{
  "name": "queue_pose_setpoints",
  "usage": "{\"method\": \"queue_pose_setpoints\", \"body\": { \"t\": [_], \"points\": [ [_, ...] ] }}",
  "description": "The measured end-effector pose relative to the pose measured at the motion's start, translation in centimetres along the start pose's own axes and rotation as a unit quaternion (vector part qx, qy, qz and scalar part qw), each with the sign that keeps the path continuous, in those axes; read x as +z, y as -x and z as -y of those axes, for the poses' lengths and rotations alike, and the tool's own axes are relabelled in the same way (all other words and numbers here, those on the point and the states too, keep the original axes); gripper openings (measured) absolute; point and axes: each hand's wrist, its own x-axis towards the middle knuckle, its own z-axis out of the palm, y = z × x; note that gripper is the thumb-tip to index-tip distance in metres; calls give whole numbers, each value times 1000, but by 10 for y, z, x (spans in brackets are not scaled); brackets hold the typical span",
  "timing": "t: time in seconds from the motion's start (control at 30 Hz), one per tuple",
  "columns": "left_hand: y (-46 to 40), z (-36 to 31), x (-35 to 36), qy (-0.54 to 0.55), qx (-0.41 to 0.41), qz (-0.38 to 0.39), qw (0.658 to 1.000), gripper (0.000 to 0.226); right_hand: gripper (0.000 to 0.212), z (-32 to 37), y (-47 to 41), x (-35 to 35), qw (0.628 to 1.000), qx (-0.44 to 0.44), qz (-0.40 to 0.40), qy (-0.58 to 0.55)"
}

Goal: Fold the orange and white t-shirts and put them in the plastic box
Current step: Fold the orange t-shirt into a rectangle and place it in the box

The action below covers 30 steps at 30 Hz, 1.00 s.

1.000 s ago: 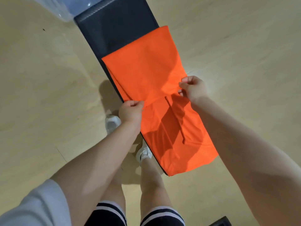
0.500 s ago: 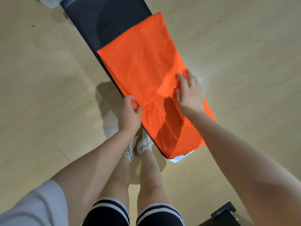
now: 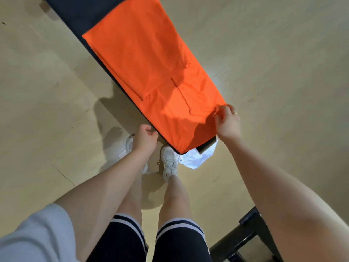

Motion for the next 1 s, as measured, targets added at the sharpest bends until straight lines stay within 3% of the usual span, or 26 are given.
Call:
{"method": "queue_pose_setpoints", "body": {
  "t": [0.07,0.13,0.2,0.3,0.63,0.83,1.0],
  "points": [
    [6,9,17,72,-72,1,995,38,37,-16,-2,-3,999,39,-4,-30],
    [9,19,39,139,-125,21,982,28,34,-27,-9,-1,996,75,-8,-57],
    [13,23,58,186,-147,21,971,16,33,-32,-18,2,992,92,-7,-84],
    [10,28,79,235,-164,-22,958,17,38,-35,-30,11,989,103,-17,-107],
    [30,26,97,245,-190,-27,950,21,12,-42,-35,7,978,115,-69,-160],
    [55,-3,52,325,-195,2,926,12,8,-10,-23,-32,973,65,-68,-211],
    [56,-48,1,314,-150,-64,935,15,15,45,-27,-64,968,4,-39,-248]
  ]
}}
